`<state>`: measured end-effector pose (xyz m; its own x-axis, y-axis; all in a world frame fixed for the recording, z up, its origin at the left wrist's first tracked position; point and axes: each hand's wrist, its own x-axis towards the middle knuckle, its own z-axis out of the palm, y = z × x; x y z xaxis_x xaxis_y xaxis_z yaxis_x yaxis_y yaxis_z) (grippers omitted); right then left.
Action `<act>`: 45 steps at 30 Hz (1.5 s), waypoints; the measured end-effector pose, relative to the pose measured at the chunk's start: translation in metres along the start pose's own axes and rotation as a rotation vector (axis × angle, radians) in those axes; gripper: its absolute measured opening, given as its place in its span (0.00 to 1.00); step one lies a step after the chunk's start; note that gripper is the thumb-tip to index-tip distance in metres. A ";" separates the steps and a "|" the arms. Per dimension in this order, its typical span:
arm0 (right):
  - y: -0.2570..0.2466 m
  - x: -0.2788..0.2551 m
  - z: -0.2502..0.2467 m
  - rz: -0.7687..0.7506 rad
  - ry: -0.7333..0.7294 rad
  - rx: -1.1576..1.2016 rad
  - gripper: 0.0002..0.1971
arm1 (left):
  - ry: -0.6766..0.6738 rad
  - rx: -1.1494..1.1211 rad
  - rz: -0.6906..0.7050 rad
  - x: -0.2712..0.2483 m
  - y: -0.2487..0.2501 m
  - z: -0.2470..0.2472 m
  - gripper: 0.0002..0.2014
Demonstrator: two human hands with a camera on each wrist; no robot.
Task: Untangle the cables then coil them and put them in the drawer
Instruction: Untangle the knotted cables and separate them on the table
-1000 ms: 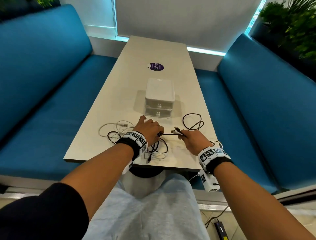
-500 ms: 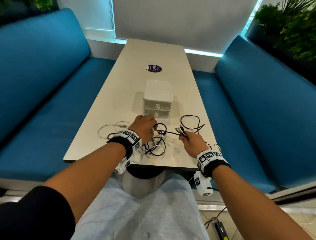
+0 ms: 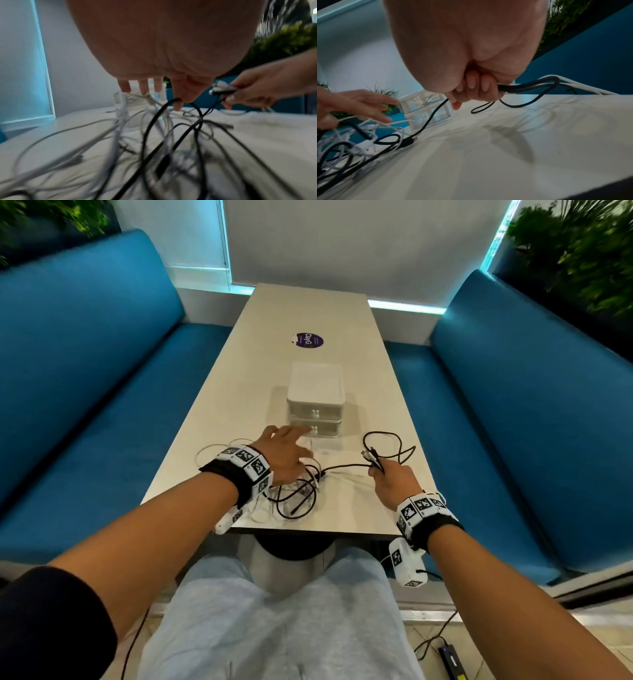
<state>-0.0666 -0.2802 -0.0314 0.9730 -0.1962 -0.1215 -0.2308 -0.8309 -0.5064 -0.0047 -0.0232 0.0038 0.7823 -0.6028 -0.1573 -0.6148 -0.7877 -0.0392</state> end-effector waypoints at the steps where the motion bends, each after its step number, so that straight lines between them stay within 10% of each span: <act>1: -0.001 0.000 0.000 -0.005 0.002 -0.001 0.13 | 0.003 -0.032 -0.027 0.002 0.007 -0.004 0.24; 8: 0.002 -0.003 -0.004 -0.099 0.019 -0.008 0.11 | 0.118 -0.338 -0.121 0.028 0.075 0.013 0.26; 20: 0.044 -0.008 -0.010 0.028 -0.123 -0.180 0.10 | 0.069 -0.082 -0.050 0.018 0.053 0.048 0.11; 29: 0.002 -0.003 -0.001 -0.103 0.121 0.100 0.18 | -0.034 -0.120 -0.082 0.014 0.052 0.050 0.10; 36: -0.029 -0.015 0.037 -0.298 -0.179 -0.081 0.15 | 0.019 0.027 0.000 0.015 0.066 0.049 0.16; 45: -0.015 -0.010 0.019 -0.194 -0.251 -0.228 0.12 | 0.053 0.087 -0.011 0.014 0.040 0.062 0.18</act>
<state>-0.0731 -0.2557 -0.0382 0.9614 0.0863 -0.2613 -0.0084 -0.9399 -0.3413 -0.0245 -0.0553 -0.0615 0.7918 -0.6019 -0.1038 -0.6107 -0.7817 -0.1261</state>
